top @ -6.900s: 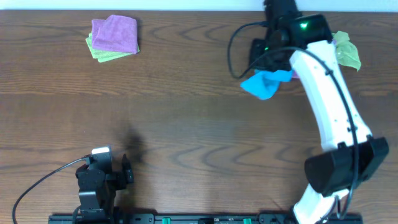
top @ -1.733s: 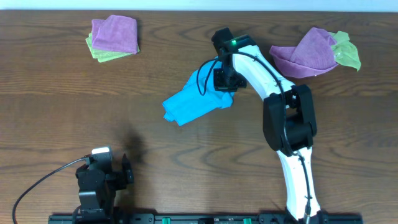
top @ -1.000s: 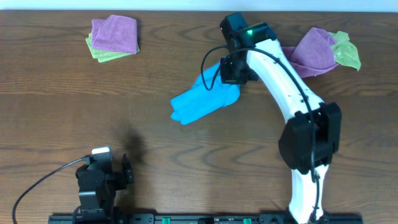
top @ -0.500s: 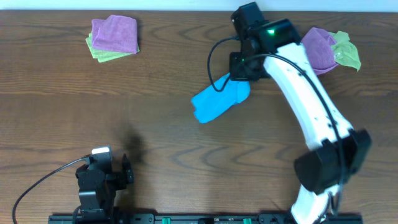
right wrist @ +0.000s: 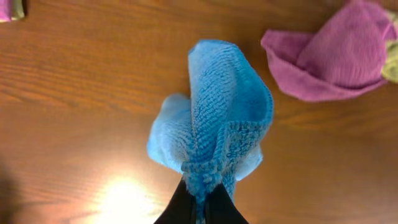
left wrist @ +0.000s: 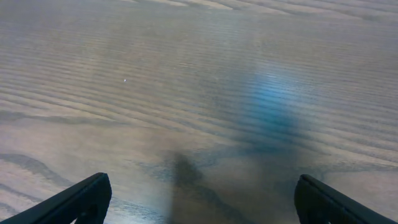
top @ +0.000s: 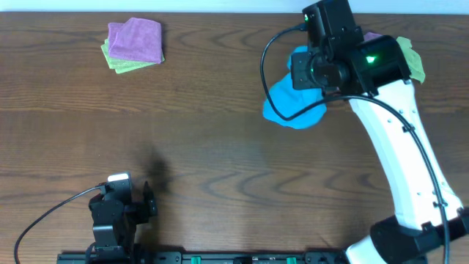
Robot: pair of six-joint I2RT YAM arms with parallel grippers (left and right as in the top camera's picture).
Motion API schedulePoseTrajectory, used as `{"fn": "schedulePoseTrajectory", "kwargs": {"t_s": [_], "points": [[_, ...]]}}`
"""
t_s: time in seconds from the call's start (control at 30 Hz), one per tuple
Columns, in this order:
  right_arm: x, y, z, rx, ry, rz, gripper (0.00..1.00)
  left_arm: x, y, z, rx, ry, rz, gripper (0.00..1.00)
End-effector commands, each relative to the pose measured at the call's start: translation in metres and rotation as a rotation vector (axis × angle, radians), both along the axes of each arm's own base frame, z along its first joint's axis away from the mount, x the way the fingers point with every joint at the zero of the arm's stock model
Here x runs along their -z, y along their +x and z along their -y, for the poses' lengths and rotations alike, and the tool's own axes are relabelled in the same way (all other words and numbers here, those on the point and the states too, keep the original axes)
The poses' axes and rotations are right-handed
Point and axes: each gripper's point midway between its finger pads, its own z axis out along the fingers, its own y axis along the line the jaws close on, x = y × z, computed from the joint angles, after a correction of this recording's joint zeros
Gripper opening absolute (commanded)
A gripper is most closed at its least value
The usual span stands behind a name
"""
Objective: Fold the cloth
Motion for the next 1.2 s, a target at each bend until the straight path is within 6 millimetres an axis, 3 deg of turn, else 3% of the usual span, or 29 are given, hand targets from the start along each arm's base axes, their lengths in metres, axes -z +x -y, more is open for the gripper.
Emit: {"fn": "schedulePoseTrajectory", "kwargs": {"t_s": [0.0,0.2,0.33,0.53,0.63,0.73,0.83,0.9,1.0,1.1,1.17], "points": [[0.015,0.02,-0.005,-0.04,-0.058,0.002,0.01,0.009,-0.003,-0.002,-0.007,0.015,-0.027,0.95],[0.07,0.067,-0.025,-0.082,-0.091,-0.022,0.01,0.009,-0.003,-0.002,-0.007,0.015,-0.027,0.95],[0.095,0.101,-0.043,-0.11,-0.071,0.025,0.01,0.009,-0.003,-0.002,-0.006,0.015,-0.027,0.95],[0.123,0.143,-0.1,-0.226,0.099,0.118,0.01,0.009,-0.003,-0.002,-0.006,0.015,-0.027,0.95],[0.134,0.145,-0.138,-0.316,0.191,0.131,0.02,0.009,-0.003,-0.002,-0.006,0.015,-0.027,0.95],[0.145,0.133,-0.175,-0.403,0.25,0.112,0.49,0.009,-0.003,-0.002,-0.006,0.015,-0.027,0.95],[0.145,0.115,-0.202,-0.458,0.256,0.101,0.84,0.009,-0.003,-0.002,-0.007,0.015,-0.027,0.95],[0.14,0.106,-0.212,-0.478,0.256,0.101,0.97,0.009,-0.003,-0.002,-0.006,0.015,-0.026,0.95],[0.127,0.1,-0.205,-0.444,0.258,0.09,0.99,0.009,-0.003,-0.002,-0.006,0.015,-0.026,0.95],[0.123,0.099,-0.177,-0.369,0.181,0.069,0.99,0.009,-0.003,-0.002,-0.006,0.015,-0.026,0.95],[0.132,0.098,-0.151,-0.314,0.112,0.024,0.98,0.009,-0.003,-0.002,-0.006,0.015,-0.026,0.95]]}}
